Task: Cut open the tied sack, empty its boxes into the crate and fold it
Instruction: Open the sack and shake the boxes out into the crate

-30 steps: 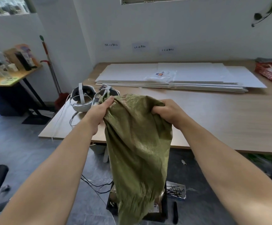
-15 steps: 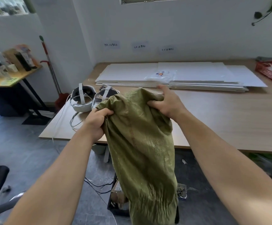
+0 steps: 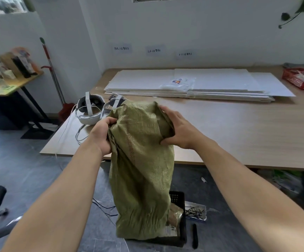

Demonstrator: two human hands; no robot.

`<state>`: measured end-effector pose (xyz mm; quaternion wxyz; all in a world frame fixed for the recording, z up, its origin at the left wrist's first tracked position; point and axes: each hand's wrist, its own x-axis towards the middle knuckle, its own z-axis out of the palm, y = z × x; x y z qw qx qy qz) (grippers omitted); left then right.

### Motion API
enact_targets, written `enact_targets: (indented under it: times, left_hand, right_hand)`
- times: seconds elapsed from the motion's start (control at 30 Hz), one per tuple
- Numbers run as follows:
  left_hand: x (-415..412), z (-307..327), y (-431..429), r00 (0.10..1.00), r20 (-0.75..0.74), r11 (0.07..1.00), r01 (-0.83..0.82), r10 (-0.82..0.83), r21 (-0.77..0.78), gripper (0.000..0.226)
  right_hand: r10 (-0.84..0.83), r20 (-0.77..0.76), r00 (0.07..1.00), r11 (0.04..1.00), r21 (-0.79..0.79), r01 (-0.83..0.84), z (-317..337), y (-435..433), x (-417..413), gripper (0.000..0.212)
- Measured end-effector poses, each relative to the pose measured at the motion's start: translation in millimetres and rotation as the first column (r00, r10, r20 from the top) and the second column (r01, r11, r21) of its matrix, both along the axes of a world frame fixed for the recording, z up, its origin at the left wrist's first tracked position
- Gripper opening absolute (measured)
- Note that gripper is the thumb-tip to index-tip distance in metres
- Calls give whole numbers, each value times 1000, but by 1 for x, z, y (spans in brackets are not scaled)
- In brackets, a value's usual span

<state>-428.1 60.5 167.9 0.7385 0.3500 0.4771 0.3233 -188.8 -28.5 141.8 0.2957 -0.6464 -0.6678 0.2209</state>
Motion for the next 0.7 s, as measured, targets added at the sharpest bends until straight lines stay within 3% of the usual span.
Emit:
enact_targets:
  times: [0.07,0.13,0.27,0.37,0.47,0.53,0.63,0.7]
  left_hand:
    - [-2,2,0,998,-40,998,58,-58,1,30]
    - [-4,5,2,992,-90,996,85,-85,-1,32]
    - [-10,9,4,982,-176,993,82,-66,84,41]
    - [-13,-1,4,987,-160,948,80,-32,307,125]
    - [-15,-6,-1,967,-178,866,243,-181,438,160]
    - [-15,-8,-7,940,-202,818,340,-276,464,152]
    - [-11,-7,-13,903,-266,772,427,-337,471,80]
    - [-4,-7,-15,914,-295,796,391,-279,461,57]
  right_hand:
    - [-22,-63,998,1000,20,23,1,0,-3,84]
    - [-59,-240,969,998,-13,57,3,-2,-3,61]
    - [-136,-561,817,990,-108,91,6,-5,0,48]
    - [-215,-682,698,977,-158,146,5,-2,2,43]
    - [-305,-752,584,952,-233,197,2,6,5,48]
    - [-350,-740,574,936,-255,241,0,10,6,54]
    - [-417,-662,622,905,-244,347,5,10,3,48]
    - [-435,-634,639,895,-225,386,9,9,0,48]
